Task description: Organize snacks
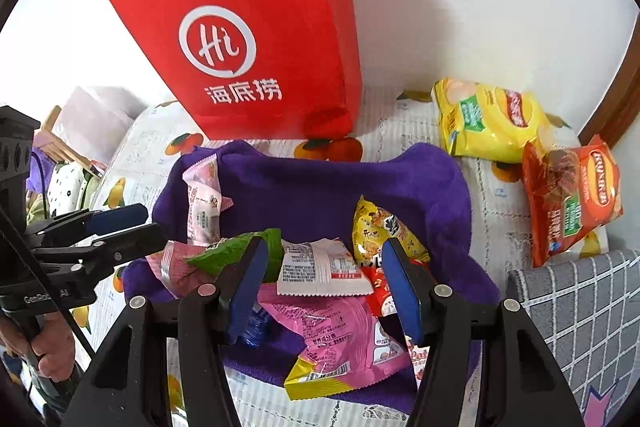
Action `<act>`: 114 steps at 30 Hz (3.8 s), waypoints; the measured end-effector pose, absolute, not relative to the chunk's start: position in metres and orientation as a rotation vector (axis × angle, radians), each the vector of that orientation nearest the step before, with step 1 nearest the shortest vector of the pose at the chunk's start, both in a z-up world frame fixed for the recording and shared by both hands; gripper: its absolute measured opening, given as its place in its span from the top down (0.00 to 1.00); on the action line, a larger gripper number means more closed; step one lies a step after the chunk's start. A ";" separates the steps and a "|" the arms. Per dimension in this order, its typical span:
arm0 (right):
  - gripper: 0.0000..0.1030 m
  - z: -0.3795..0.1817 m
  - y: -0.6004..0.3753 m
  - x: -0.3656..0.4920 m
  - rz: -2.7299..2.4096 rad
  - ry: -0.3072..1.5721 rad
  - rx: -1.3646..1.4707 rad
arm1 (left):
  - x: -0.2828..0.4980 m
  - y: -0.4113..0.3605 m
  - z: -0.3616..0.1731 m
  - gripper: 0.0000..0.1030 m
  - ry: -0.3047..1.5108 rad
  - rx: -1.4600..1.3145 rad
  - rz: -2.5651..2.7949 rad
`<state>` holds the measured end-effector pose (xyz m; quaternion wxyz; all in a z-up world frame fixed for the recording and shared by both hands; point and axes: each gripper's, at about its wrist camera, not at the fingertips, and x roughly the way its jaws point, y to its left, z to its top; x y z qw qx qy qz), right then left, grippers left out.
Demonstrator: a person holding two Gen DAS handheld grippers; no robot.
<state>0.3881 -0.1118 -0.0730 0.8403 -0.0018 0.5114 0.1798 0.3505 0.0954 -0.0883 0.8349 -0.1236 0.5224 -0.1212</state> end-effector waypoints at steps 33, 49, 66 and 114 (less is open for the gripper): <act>0.18 0.015 -0.152 0.157 0.112 0.838 0.028 | 0.172 0.065 -0.010 0.22 0.934 -0.110 -0.183; 0.00 0.038 -0.177 0.010 -0.023 0.716 0.038 | 0.037 0.041 0.018 0.03 0.788 -0.094 -0.147; 0.00 0.047 -0.182 -0.037 -0.017 0.671 0.030 | -0.017 0.025 0.038 0.03 0.730 -0.053 -0.131; 0.00 0.045 -0.187 -0.047 -0.030 0.669 0.055 | -0.023 0.025 0.037 0.03 0.732 -0.068 -0.139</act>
